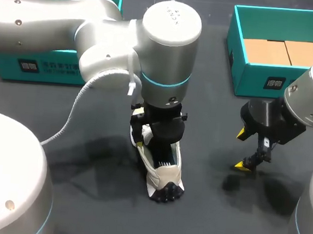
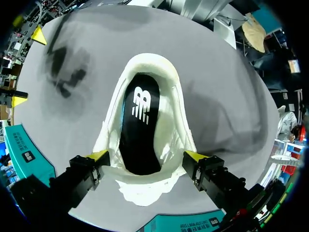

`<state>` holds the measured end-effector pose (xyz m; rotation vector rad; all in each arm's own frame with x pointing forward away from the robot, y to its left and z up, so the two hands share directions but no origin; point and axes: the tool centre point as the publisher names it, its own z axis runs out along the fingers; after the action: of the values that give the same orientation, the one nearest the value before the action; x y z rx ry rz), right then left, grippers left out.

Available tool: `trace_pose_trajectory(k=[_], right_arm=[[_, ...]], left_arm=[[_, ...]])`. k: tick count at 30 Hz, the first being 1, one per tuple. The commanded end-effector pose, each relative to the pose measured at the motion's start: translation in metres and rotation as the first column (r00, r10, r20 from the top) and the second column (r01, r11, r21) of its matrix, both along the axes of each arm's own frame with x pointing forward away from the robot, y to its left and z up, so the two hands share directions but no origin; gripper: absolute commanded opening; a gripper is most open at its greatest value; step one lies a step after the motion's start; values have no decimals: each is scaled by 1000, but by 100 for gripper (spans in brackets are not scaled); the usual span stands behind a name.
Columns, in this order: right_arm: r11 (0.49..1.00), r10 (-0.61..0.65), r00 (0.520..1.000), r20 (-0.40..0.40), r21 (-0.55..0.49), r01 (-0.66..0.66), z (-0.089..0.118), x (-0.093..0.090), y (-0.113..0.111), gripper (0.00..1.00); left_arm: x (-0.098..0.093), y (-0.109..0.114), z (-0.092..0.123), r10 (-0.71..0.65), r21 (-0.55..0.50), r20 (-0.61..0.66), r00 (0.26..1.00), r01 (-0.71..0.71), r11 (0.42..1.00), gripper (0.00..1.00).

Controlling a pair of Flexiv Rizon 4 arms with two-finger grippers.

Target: Take the shoe out of the shoebox, open the shoe tongue, remove and reinsert the insole, then place the shoe into the shoebox

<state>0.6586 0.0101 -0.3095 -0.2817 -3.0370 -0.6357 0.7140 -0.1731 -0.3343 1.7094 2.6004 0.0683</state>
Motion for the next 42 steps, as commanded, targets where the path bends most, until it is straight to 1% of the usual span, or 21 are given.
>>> trace_pose_trajectory(k=[1, 10, 20, 26, 28, 29, 30, 32, 33, 41, 42], right_arm=[[1000, -1, 1000, 3, -1, 1, -1, -2, 0, 100], [1000, -1, 1000, 3, -1, 1, -1, -2, 0, 100], [1000, -1, 1000, 3, -1, 1, -1, -2, 0, 100], [1000, -1, 1000, 3, -1, 1, -1, -2, 0, 100], [1000, -1, 1000, 3, -1, 1, -1, -2, 0, 100], [1000, -1, 1000, 3, -1, 1, -1, -2, 0, 100], [1000, -1, 1000, 3, -1, 1, -1, -2, 0, 100], [1000, -1, 1000, 3, -1, 1, -1, -2, 0, 100], [1000, -1, 1000, 3, -1, 1, -1, -2, 0, 100], [1000, -1, 1000, 3, -1, 1, -1, -2, 0, 100], [1000, -1, 1000, 3, -1, 1, -1, -2, 0, 100]], left_arm=[[10, 6, 2, 10, -11, -10, 1000, -10, 1000, 100], [35, 15, 13, 50, -20, -9, 999, -50, 999, 100], [63, 34, 36, 76, -40, -9, 997, -76, 996, 100], [80, 44, 56, 25, -87, -97, 995, -33, 996, 100], [86, 47, 61, 13, -90, -112, 994, -23, 996, 95], [88, 48, 63, 14, -90, -113, 994, -24, 996, 90], [92, 49, 64, 14, -90, -117, 993, -24, 996, 81], [94, 50, 67, 14, -90, -121, 993, -25, 996, 56], [95, 50, 67, 15, -88, -121, 993, -26, 996, 51], [91, 44, 69, 3, -74, -122, 993, -12, 997, 45], [91, 44, 69, 0, -74, -125, 992, -10, 997, 42]])
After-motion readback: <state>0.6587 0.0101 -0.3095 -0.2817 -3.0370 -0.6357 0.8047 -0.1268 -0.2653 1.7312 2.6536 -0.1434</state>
